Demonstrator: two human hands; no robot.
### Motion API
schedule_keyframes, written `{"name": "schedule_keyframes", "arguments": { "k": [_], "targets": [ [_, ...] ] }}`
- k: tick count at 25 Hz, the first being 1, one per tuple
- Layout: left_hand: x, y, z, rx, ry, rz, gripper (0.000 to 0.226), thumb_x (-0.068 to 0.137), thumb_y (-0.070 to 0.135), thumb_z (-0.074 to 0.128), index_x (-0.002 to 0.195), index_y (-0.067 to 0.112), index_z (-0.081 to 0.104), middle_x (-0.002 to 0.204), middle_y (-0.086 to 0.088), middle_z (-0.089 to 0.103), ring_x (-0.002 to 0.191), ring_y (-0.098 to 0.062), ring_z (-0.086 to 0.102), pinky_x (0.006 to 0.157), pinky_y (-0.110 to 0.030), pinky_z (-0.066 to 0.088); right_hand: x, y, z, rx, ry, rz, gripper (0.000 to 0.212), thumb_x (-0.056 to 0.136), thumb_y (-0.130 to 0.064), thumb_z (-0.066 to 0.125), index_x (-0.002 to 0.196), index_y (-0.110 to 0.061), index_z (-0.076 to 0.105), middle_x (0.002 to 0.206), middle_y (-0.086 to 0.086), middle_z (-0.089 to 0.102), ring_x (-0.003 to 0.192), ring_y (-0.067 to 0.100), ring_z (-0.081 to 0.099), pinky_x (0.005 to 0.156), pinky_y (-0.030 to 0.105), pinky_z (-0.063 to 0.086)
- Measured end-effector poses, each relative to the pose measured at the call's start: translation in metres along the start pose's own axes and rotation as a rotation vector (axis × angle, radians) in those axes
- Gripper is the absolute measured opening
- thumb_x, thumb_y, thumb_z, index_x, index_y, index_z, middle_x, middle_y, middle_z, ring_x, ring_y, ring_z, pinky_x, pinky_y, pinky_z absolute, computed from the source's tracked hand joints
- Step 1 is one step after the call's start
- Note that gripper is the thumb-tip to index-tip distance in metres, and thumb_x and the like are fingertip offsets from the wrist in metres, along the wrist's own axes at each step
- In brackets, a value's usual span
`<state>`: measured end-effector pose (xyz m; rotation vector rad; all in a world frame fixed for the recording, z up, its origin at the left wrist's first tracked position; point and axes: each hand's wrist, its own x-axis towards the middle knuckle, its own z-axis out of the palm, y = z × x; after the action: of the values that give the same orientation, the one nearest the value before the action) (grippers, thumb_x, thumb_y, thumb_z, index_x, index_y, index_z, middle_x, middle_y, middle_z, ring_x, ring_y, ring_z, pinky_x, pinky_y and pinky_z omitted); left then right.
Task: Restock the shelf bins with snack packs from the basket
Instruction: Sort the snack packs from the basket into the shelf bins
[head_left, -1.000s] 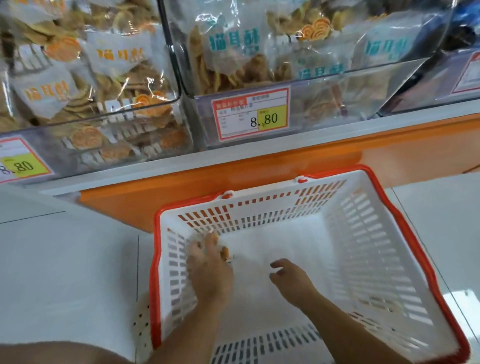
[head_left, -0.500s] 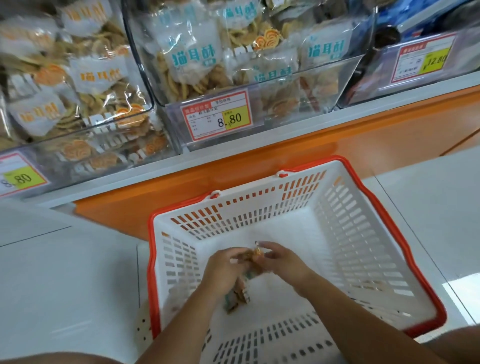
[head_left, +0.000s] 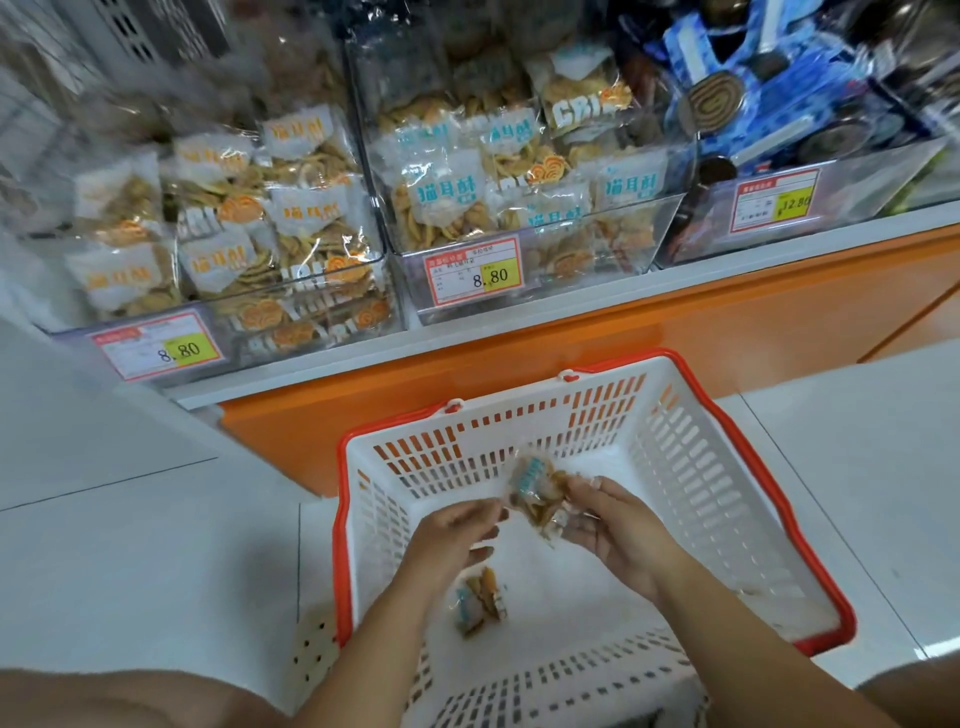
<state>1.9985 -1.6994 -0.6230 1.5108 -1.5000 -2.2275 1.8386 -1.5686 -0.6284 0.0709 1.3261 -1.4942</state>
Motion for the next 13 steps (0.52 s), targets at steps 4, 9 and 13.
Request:
{"name": "schedule_keyframes", "arguments": {
  "k": [4,9,13],
  "targets": [
    [-0.017,0.004,0.008,-0.268,-0.114,0.053,0.029,0.088,0.017,0.068,0.116,0.012,0.065,0.114,-0.01,0.072,0.103,-0.026,0.07,0.092,-0.045,0.055,-0.018,-0.003,0.006,0.005,-0.074,-0.017,0.022,0.086,-0.021,0.065,0.095,-0.002,0.058,0.096,0.021,0.071,0.075,0.026,0.07,0.065,0.03,0.058],
    [-0.028,0.012,0.012,-0.368,-0.082,0.14,0.032,0.089,0.015,0.065,0.121,0.013,0.06,0.108,-0.013,0.073,0.101,-0.031,0.07,0.092,-0.047,0.055,-0.03,-0.002,0.01,0.059,-0.09,-0.021,0.021,0.079,-0.019,0.067,0.087,-0.002,0.058,0.092,0.021,0.071,0.074,0.026,0.072,0.066,0.031,0.06],
    [-0.028,0.014,0.011,-0.473,-0.028,0.121,0.024,0.094,0.008,0.059,0.117,0.013,0.061,0.106,-0.014,0.073,0.098,-0.03,0.071,0.082,-0.043,0.06,-0.03,-0.001,0.009,0.087,-0.109,-0.004,0.024,0.081,-0.018,0.065,0.092,0.002,0.062,0.1,0.025,0.07,0.083,0.031,0.072,0.068,0.032,0.06]
  ]
}}
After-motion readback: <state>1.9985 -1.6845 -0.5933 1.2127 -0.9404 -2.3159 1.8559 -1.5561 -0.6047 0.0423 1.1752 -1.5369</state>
